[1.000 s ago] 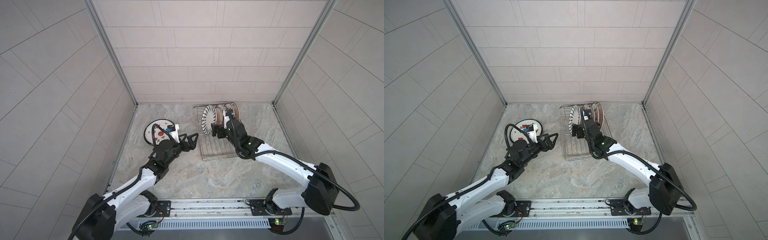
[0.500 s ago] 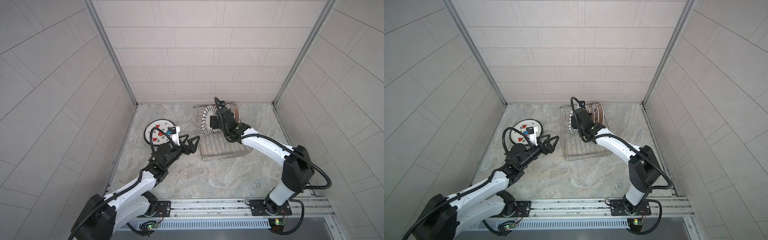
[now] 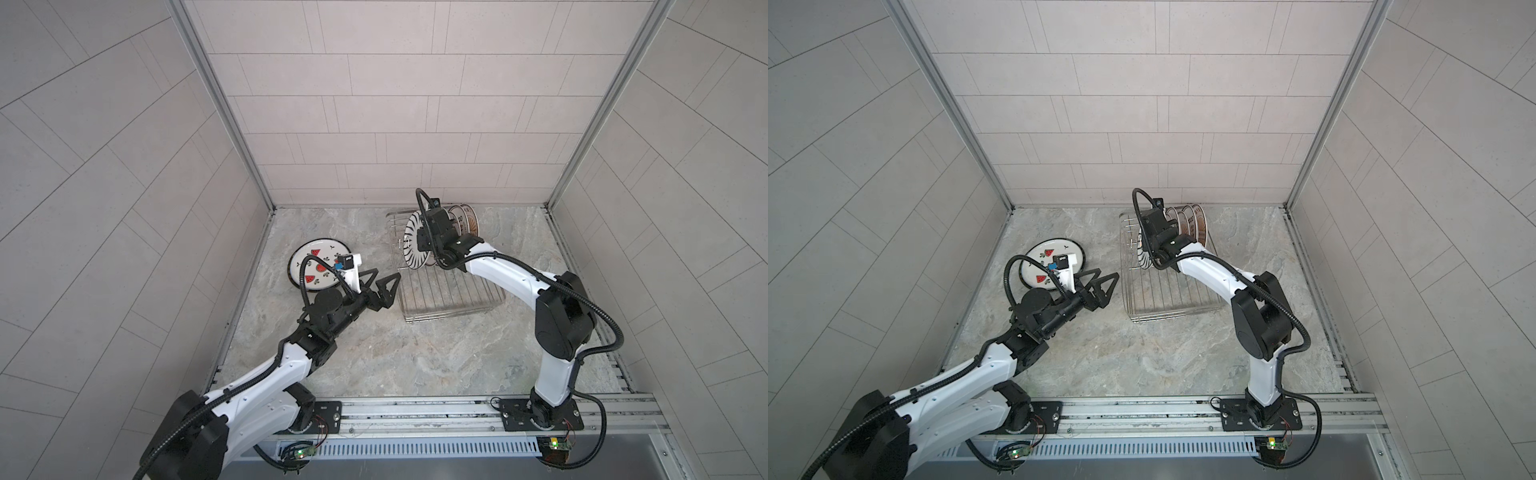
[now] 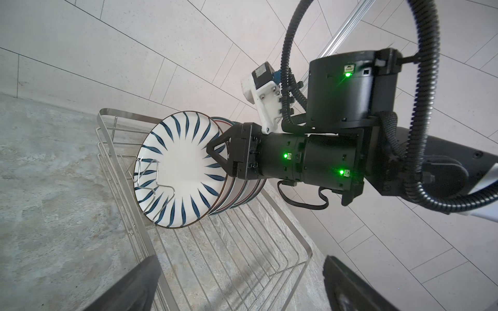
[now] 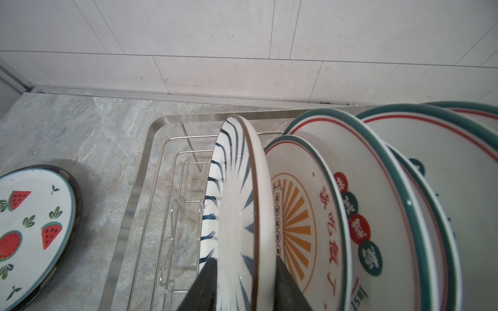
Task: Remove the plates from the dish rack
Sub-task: 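Grip the blue-striped plate rim with the right gripper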
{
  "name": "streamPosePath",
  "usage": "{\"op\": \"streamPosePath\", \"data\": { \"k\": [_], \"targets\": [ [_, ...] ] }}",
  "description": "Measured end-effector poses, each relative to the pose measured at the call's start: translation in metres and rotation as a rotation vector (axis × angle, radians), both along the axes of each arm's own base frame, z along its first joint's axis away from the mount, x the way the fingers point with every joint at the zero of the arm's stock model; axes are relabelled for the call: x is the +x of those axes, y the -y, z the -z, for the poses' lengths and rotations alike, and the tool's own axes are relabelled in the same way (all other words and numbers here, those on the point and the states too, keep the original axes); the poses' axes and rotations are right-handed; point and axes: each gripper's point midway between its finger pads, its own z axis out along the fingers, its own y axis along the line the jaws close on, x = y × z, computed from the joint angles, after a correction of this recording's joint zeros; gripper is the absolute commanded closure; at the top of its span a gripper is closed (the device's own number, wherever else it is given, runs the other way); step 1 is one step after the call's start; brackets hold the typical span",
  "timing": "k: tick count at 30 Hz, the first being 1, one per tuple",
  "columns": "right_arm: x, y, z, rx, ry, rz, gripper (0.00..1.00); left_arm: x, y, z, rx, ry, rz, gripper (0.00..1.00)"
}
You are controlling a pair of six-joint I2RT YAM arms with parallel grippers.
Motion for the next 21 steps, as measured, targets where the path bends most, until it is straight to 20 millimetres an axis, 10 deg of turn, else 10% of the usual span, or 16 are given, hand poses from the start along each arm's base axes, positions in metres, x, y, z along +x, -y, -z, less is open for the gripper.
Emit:
{"op": "streamPosePath", "data": {
  "k": [21],
  "targets": [
    [0.011,-0.002,0.009,-0.063,0.008,0.086,0.84,0.002,-0.006,0.006,0.013,-0.005,-0.036,0.00]
  ]
}}
